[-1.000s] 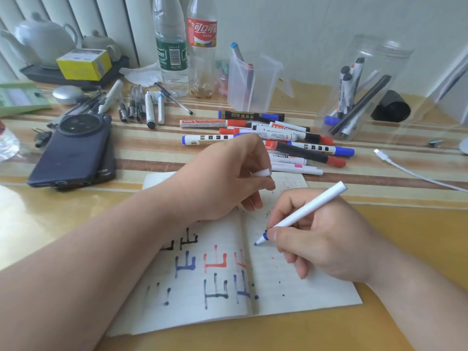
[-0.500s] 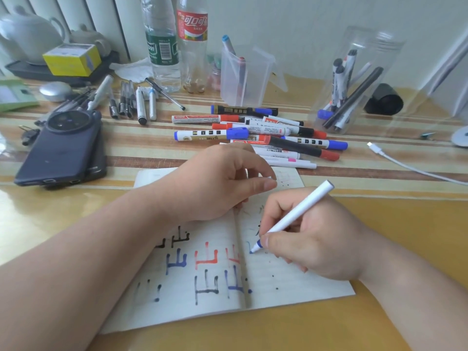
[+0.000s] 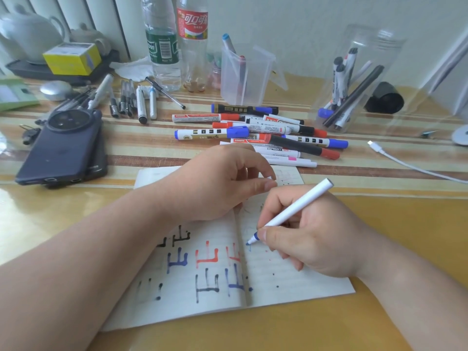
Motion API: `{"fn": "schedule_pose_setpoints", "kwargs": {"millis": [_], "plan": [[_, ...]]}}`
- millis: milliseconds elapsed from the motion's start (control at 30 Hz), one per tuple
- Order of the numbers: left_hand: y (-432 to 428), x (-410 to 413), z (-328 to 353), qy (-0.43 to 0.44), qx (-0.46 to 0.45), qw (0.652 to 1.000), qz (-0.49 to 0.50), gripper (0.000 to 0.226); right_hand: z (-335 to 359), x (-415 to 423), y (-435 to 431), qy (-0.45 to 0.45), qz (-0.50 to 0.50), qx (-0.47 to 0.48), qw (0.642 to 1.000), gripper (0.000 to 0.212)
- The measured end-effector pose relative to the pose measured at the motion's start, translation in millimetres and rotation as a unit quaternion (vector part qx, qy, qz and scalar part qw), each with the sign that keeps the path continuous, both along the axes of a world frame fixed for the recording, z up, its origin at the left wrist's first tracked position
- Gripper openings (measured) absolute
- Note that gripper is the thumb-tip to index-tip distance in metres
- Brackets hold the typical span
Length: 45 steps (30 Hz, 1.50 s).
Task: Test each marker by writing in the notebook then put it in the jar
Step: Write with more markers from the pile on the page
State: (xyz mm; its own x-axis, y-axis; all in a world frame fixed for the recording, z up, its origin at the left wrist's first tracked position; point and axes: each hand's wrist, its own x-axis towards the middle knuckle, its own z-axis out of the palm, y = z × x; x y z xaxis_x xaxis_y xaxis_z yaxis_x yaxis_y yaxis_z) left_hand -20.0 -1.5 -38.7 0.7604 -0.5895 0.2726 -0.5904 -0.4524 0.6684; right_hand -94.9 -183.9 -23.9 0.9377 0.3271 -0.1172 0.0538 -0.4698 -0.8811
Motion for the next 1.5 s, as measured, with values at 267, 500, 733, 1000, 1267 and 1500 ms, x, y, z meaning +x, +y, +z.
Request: {"fn": "schedule_pose_setpoints", "kwargs": {"millis": [267, 500, 733, 1000, 1267, 1500], "plan": [[-1, 1, -2, -0.024, 0.016, 1.000, 0.006, 0.005, 2, -1, -1, 0.019, 0.027, 0.035, 0.999, 0.012], [0, 0, -2, -0.026, 0.026, 0.999, 0.004, 0.002, -3, 2, -3, 0.006, -0.007, 0.034, 0.999, 0.009], [-1, 0, -2, -0.028, 0.024, 0.999, 0.004, 0.004, -5, 3, -1, -0.034, 0.007, -0.004, 0.999, 0.009], [-1, -1, 1, -0.012, 0.027, 0.999, 0.011, 0.009, -5, 7, 0, -0.048, -0.011, -0.029, 0.998, 0.011], [-2, -1, 3, 0.005, 0.050, 0.998, 0.048, 0.011, -9, 25, -14, -0.039, -0.166, 0.233, 0.957, 0.009], [-2, -4, 6, 0.028, 0.042, 0.996, 0.069, 0.016, -11, 28, -13, -0.079, -0.171, 0.265, 0.946, 0.006]]}}
